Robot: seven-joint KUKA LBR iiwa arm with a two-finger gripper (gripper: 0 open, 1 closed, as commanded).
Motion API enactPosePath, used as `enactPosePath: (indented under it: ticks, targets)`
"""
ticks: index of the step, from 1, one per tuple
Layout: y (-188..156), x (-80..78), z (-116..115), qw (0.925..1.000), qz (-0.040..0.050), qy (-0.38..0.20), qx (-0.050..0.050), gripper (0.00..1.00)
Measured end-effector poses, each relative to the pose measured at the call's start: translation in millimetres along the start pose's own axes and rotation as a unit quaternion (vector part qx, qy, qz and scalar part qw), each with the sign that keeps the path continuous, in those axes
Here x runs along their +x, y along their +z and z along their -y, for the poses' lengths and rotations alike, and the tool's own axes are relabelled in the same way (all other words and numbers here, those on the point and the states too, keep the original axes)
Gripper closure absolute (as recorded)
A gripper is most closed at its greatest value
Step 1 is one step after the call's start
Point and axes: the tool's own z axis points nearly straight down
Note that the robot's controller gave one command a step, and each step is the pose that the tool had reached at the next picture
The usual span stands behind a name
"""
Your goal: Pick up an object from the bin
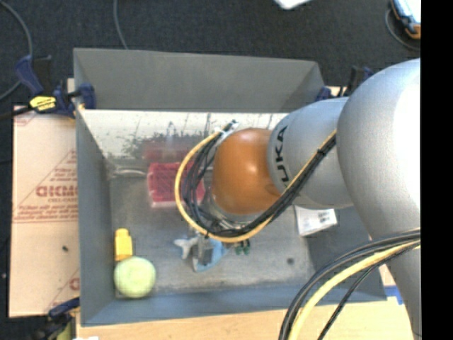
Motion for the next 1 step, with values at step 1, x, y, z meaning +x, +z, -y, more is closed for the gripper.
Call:
enactPosePath:
  ticks: [1]
  targets:
    - [-29.7, -17.8, -0.4, 1.0000, 0.0038, -0.002, 0.000, 1.00]
